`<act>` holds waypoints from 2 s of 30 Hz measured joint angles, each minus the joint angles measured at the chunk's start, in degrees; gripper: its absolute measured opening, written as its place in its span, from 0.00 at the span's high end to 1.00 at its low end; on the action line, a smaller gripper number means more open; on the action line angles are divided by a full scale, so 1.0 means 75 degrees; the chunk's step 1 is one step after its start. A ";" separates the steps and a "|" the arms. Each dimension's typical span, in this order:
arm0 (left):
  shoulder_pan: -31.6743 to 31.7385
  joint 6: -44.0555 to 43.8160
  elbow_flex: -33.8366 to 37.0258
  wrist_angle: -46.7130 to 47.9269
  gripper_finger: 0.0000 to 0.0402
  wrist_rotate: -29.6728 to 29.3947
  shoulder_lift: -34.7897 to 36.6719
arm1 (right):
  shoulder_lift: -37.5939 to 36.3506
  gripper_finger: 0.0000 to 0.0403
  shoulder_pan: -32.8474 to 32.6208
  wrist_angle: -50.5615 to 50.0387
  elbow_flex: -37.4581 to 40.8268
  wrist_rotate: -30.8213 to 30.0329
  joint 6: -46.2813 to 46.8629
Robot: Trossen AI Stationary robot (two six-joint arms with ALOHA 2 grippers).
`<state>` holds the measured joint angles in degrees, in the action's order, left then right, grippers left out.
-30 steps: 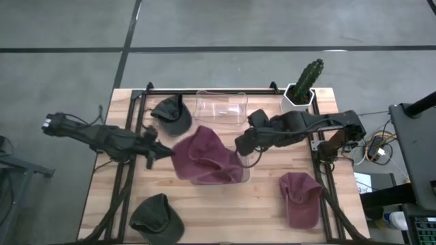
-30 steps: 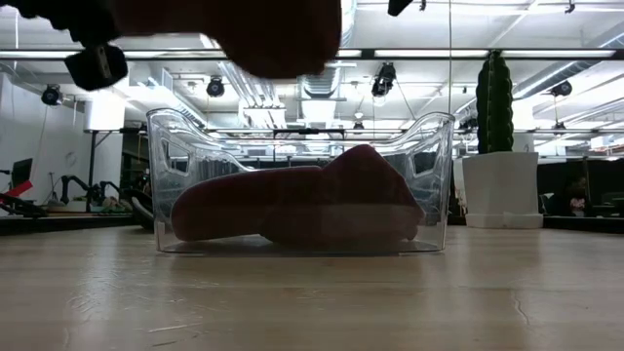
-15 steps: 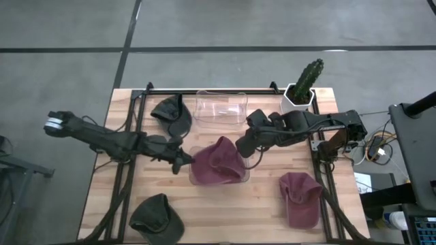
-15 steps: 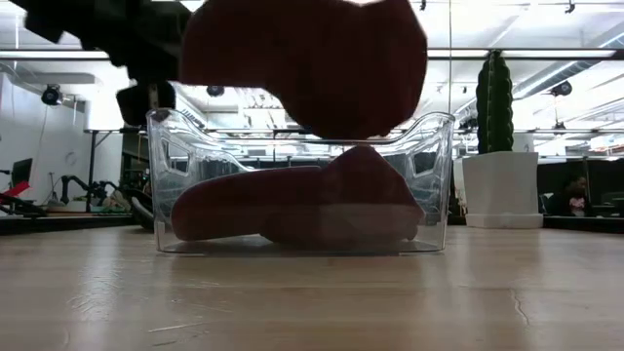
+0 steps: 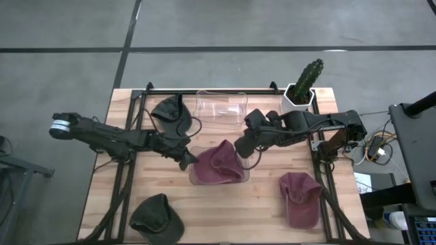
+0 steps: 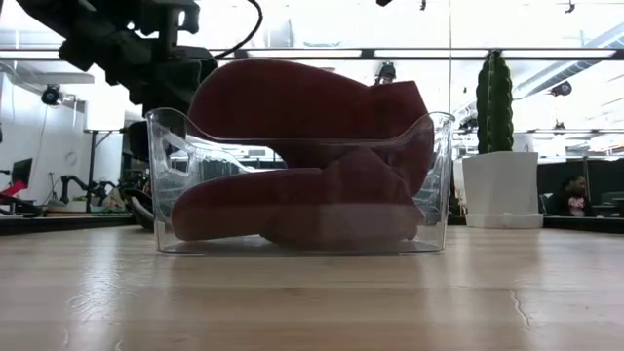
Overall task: Pick & Place hat
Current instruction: Put the left red cap into the bottom transparent bin, then put the red cap into the bottom transparent bin
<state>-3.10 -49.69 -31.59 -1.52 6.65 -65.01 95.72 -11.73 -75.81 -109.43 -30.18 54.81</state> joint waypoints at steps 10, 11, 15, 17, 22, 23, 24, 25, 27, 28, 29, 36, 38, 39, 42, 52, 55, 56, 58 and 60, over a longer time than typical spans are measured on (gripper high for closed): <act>0.0080 -0.0006 0.0000 0.0411 0.79 -0.0851 0.0447 | 0.0000 0.98 0.0007 0.0275 0.0017 -0.0209 0.0078; 0.0093 -0.0020 0.0000 0.0442 0.78 -0.0854 0.0499 | 0.0001 0.98 0.0006 0.0276 0.0021 -0.0208 0.0144; 0.0100 -0.0014 0.0000 0.0349 0.73 -0.0877 0.0884 | 0.0003 0.98 -0.0002 0.0265 0.0038 -0.0161 0.0271; 0.0100 0.0038 0.0000 0.0220 0.72 -0.0877 0.1112 | 0.0003 0.98 0.0000 0.0226 0.0038 0.0050 0.0404; 0.0100 0.0047 0.0000 -0.0395 0.72 -0.0877 0.1730 | 0.0003 0.98 -0.0043 -0.0098 0.0059 0.1141 0.1165; 0.0100 0.0047 0.0000 -0.0536 0.72 -0.0877 0.1861 | 0.0003 0.97 -0.0079 -0.0128 0.0100 0.1338 0.1372; 0.0100 0.0047 0.0000 -0.0718 0.72 -0.0876 0.1971 | 0.0003 0.96 -0.0137 -0.0146 0.0140 0.1486 0.1565; 0.0100 0.0047 0.0000 -0.0897 0.72 -0.0873 0.2084 | 0.0003 0.95 -0.0214 -0.0220 0.0179 0.1627 0.1777; 0.0100 0.0047 -0.0001 -0.1249 0.72 -0.0874 0.2305 | 0.0009 0.90 -0.0386 -0.0410 0.0324 0.1858 0.2247; 0.0100 0.0047 0.0000 -0.1389 0.72 -0.0874 0.2403 | 0.0009 0.87 -0.0487 -0.0455 0.0434 0.1961 0.2464; 0.0100 0.0048 0.0000 -0.1512 0.72 -0.0874 0.2498 | 0.0006 0.84 -0.0585 -0.0479 0.0575 0.2061 0.2686; 0.0100 0.0058 -0.0003 -0.2061 0.72 -0.0871 0.2987 | 0.0017 0.60 -0.1350 -0.0481 0.1626 0.2903 0.4760; 0.0097 0.0084 -0.0003 -0.2056 0.72 -0.0871 0.3047 | 0.0017 0.56 -0.1564 -0.0475 0.1903 0.3281 0.5374; 0.0097 0.0120 -0.0003 -0.2057 0.72 -0.0871 0.3059 | 0.0017 0.54 -0.1690 -0.0445 0.2047 0.3412 0.5665; 0.0097 0.0166 -0.0003 -0.2055 0.72 -0.0865 0.3069 | 0.0015 0.52 -0.2096 -0.0262 0.2564 0.3683 0.6490; 0.0094 0.0181 -0.0003 -0.2055 0.72 -0.0843 0.2983 | 0.0008 0.55 -0.3372 0.0962 0.3715 0.4500 0.9019; 0.0094 0.0181 -0.0003 -0.2052 0.72 -0.0836 0.2955 | 0.0006 0.56 -0.3650 0.1106 0.3795 0.4542 0.9450; 0.0094 0.0181 -0.0003 -0.2051 0.72 -0.0836 0.2955 | 0.0004 0.56 -0.3735 0.1159 0.3833 0.4618 0.9585; 0.0094 0.0181 -0.0003 -0.2055 0.72 -0.0836 0.2955 | 0.0000 0.57 -0.3903 0.1174 0.3944 0.4828 0.9841; 0.0094 0.0221 -0.0003 -0.2049 0.72 -0.0836 0.2955 | 0.0003 0.57 -0.4063 0.1166 0.4060 0.4888 1.0064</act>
<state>-2.39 -48.03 -31.62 -16.89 0.38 -42.85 95.74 -42.20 -67.07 -78.98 6.48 130.29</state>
